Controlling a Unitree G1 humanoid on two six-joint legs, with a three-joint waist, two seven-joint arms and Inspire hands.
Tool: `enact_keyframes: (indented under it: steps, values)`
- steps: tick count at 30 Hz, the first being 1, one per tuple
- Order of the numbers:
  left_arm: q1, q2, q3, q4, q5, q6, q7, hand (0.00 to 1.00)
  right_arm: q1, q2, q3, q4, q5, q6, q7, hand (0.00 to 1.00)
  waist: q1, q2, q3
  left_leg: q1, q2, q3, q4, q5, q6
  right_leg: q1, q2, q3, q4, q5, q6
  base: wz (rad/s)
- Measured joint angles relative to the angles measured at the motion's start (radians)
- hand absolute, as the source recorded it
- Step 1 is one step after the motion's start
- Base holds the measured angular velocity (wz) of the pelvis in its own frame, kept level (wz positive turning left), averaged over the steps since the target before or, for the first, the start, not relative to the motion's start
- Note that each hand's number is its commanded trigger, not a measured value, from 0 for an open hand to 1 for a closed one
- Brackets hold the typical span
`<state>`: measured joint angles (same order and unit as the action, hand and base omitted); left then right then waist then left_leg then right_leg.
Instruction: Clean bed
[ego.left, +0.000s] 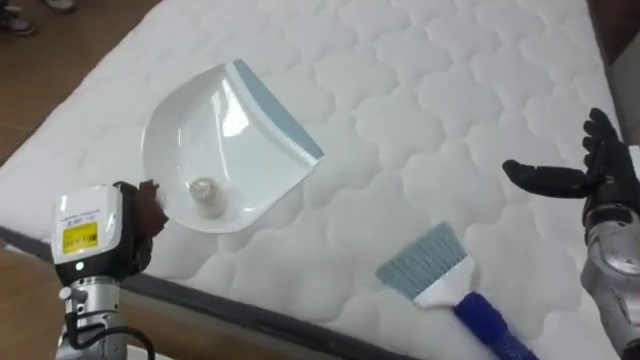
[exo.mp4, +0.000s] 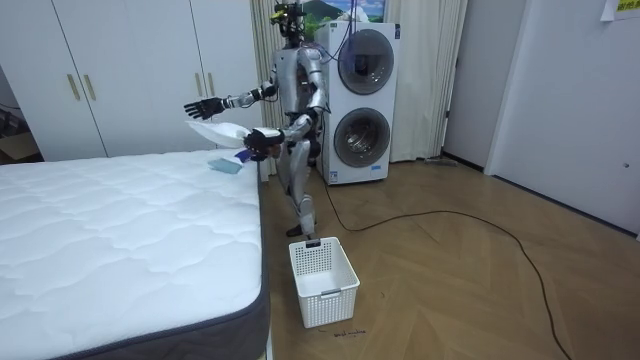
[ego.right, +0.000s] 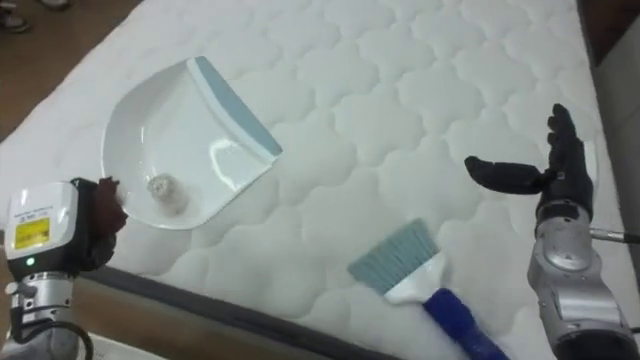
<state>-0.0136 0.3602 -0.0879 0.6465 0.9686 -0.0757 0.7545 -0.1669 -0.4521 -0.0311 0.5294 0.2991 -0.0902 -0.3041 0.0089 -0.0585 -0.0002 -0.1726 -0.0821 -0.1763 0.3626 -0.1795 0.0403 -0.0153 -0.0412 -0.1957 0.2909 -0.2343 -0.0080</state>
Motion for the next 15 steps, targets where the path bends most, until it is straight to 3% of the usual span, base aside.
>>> enact_keyframes:
  steps: [2,6,7,9,10,12,14,15]
  values:
    - [0.036,0.000,0.007,-0.055,-0.003,0.000,-0.005,1.00,0.003,0.001,0.000,-0.002,-0.024,0.000,-0.028,0.00,0.002,-0.008,-0.0023,-0.019,0.000,-0.002,0.017,0.002,-0.004,0.006,0.000,-0.034,-0.001,-0.010,-0.006,0.67]
    - [0.038,-0.004,0.007,-0.075,-0.037,-0.010,-0.036,1.00,0.029,0.004,-0.002,-0.032,-0.035,-0.003,-0.057,0.00,0.022,-0.009,-0.0020,-0.040,0.004,0.016,0.048,0.004,-0.006,0.038,0.015,-0.059,-0.023,-0.017,-0.014,0.71]
    - [0.039,-0.007,0.010,-0.077,-0.038,-0.010,-0.042,1.00,0.053,0.004,-0.004,-0.063,-0.034,-0.010,-0.065,0.00,0.027,-0.009,-0.0019,-0.043,0.009,0.045,0.050,0.004,-0.006,0.052,0.017,-0.072,-0.032,-0.020,-0.016,0.77]
    - [0.056,-0.021,0.018,-0.086,-0.054,-0.011,-0.045,1.00,0.062,0.004,-0.005,-0.082,-0.037,-0.027,-0.077,0.00,0.027,-0.005,-0.0011,-0.060,0.038,0.148,0.051,0.012,0.008,0.070,0.008,-0.115,-0.036,-0.032,-0.018,0.86]
    - [0.061,-0.026,0.022,-0.095,-0.056,-0.011,-0.046,1.00,0.067,0.005,-0.009,-0.094,-0.037,-0.027,-0.085,0.00,0.029,-0.003,-0.0008,-0.067,0.042,0.169,0.052,0.015,0.012,0.072,0.007,-0.128,-0.036,-0.037,-0.018,0.88]
    - [0.070,-0.050,0.045,-0.122,-0.071,-0.018,-0.047,1.00,0.105,0.026,-0.044,-0.164,-0.053,-0.033,-0.125,0.00,0.022,0.002,-0.0004,-0.098,0.062,0.272,0.049,0.033,0.036,0.086,0.002,-0.227,-0.055,-0.041,-0.017,1.10]
    - [0.072,-0.057,0.050,-0.141,-0.071,-0.018,-0.047,1.00,0.150,0.035,-0.055,-0.218,-0.069,-0.045,-0.144,0.00,0.022,0.006,0.0006,-0.109,0.074,0.359,0.045,0.046,0.058,0.096,-0.001,-0.289,-0.057,-0.049,-0.013,1.13]
    - [0.072,-0.059,0.050,-0.144,-0.072,-0.018,-0.047,1.00,0.159,0.040,-0.059,-0.230,-0.074,-0.053,-0.145,0.00,0.022,0.010,0.0016,-0.112,0.074,0.371,0.044,0.050,0.064,0.101,-0.001,-0.308,-0.058,-0.052,-0.012,1.17]
